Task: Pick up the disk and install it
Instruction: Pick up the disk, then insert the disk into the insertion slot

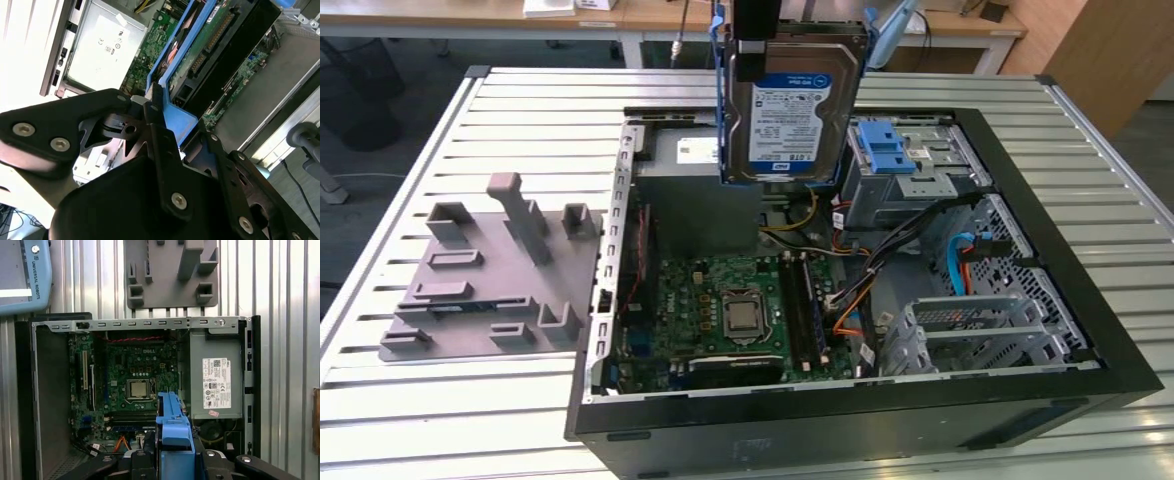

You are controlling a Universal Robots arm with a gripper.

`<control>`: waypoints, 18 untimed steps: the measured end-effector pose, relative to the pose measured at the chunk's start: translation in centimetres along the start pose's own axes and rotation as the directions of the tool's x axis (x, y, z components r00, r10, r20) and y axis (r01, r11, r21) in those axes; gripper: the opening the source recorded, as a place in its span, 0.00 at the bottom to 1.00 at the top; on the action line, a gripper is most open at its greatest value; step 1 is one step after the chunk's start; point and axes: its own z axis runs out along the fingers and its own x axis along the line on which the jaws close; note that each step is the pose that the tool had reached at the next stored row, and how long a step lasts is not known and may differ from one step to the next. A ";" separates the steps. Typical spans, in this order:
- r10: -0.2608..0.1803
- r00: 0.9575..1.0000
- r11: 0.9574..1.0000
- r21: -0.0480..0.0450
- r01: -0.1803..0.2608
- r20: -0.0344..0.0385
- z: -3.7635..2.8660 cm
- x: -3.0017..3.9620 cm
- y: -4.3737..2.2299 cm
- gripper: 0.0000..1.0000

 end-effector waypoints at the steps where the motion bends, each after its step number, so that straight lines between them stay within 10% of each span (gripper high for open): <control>1: 0.000 1.000 1.000 0.000 0.000 0.000 0.00 0.00 -0.01 0.36; 18: 0.000 1.000 1.000 0.000 0.000 0.000 0.01 -0.01 -0.15 0.36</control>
